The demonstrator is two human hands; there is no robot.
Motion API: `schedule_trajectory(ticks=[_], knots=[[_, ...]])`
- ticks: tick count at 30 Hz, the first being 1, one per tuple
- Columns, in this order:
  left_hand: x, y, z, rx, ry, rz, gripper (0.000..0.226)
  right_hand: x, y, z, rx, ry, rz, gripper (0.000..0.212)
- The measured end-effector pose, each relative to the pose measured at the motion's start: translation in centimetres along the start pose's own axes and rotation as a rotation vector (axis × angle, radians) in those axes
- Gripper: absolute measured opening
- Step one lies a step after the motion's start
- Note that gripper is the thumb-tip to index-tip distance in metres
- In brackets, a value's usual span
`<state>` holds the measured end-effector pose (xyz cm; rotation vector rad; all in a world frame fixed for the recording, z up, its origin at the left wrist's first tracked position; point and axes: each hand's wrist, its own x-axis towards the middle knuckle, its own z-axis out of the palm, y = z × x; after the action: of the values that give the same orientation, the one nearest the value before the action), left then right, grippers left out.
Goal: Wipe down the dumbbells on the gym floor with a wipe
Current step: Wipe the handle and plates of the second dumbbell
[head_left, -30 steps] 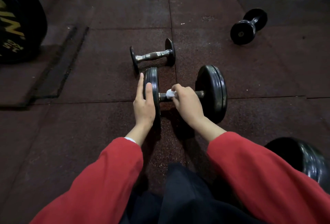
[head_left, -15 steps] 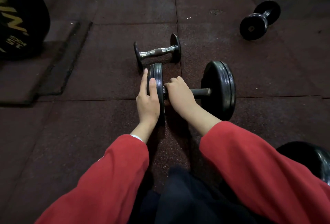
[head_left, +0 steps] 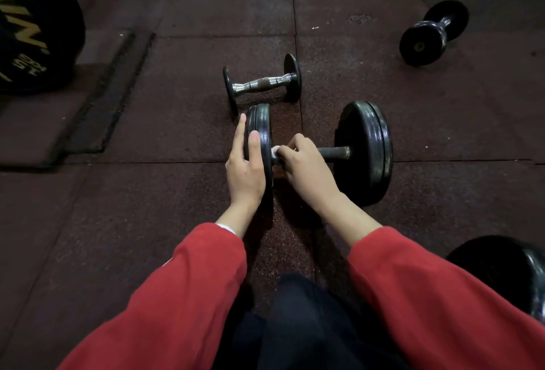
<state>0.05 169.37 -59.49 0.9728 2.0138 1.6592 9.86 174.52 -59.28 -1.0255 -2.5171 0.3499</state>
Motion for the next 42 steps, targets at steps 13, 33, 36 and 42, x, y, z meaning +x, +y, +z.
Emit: schedule_trajectory(ticks=[13, 33, 36, 42], knots=[[0.0, 0.1, 0.1, 0.004, 0.010, 0.010, 0.054, -0.4, 1.1, -0.2, 0.051, 0.114, 0.202, 0.008], [-0.1, 0.0, 0.0, 0.011, 0.008, 0.020, 0.052, 0.7, 0.3, -0.1, -0.005, -0.106, 0.002, 0.026], [-0.1, 0.0, 0.1, 0.013, 0.008, 0.018, 0.053, -1.9, 1.1, 0.9, -0.064, -0.047, -0.027, 0.031], [-0.1, 0.1, 0.0, 0.011, 0.008, 0.020, 0.053, -2.6, 2.4, 1.0, 0.001, 0.227, 0.159, 0.022]])
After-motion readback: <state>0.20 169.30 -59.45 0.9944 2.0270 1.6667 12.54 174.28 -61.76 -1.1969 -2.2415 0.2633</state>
